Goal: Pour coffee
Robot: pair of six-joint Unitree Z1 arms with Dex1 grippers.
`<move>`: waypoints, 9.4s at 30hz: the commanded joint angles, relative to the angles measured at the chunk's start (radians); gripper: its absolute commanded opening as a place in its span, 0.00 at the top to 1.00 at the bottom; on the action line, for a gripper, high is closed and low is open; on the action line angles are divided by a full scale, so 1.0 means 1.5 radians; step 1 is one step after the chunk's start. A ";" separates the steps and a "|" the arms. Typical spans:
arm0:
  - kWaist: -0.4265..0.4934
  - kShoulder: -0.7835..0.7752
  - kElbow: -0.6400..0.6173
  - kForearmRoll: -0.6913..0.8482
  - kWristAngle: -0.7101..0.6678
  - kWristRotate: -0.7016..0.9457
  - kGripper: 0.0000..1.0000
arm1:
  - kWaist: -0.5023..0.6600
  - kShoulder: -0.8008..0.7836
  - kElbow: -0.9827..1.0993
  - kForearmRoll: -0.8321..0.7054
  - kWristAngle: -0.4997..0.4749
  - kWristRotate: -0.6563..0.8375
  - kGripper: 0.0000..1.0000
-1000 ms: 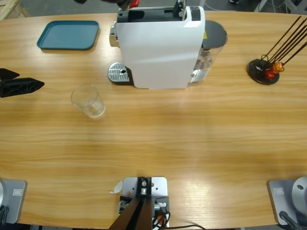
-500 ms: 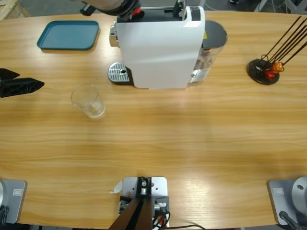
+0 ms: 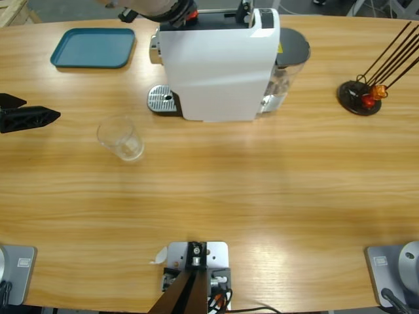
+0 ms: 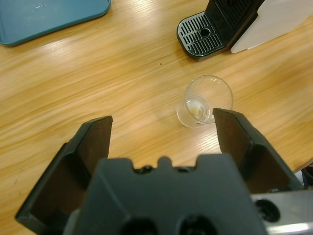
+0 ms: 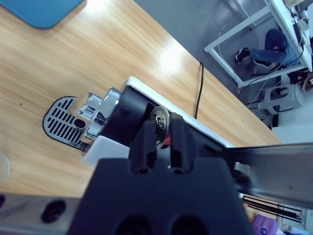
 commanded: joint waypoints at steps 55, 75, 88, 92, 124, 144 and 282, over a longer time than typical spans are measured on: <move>-0.005 0.048 0.010 -0.004 -0.003 0.002 0.11 | 0.026 -0.777 0.563 -0.198 0.269 -0.016 1.00; -0.005 0.047 0.010 -0.006 -0.044 0.027 0.09 | 0.004 -0.670 0.890 -0.496 0.172 -0.209 1.00; -0.035 0.041 -0.003 0.006 -0.034 0.026 0.01 | 0.004 -0.654 0.905 -0.462 0.075 -0.141 1.00; -0.065 0.039 -0.007 0.016 -0.016 0.025 0.00 | 0.004 -0.656 0.888 -0.415 0.100 -0.105 1.00; -0.274 0.316 -0.004 -0.090 0.166 -0.184 0.00 | -0.006 -0.801 1.034 -0.336 0.140 -0.045 0.13; -0.274 0.392 0.004 -0.116 0.255 -0.242 0.04 | -0.006 -0.832 1.023 -0.287 0.166 -0.045 0.13; -0.136 -0.021 0.009 0.037 0.067 0.049 0.02 | -0.048 -0.431 0.688 -0.498 -0.156 -0.386 1.00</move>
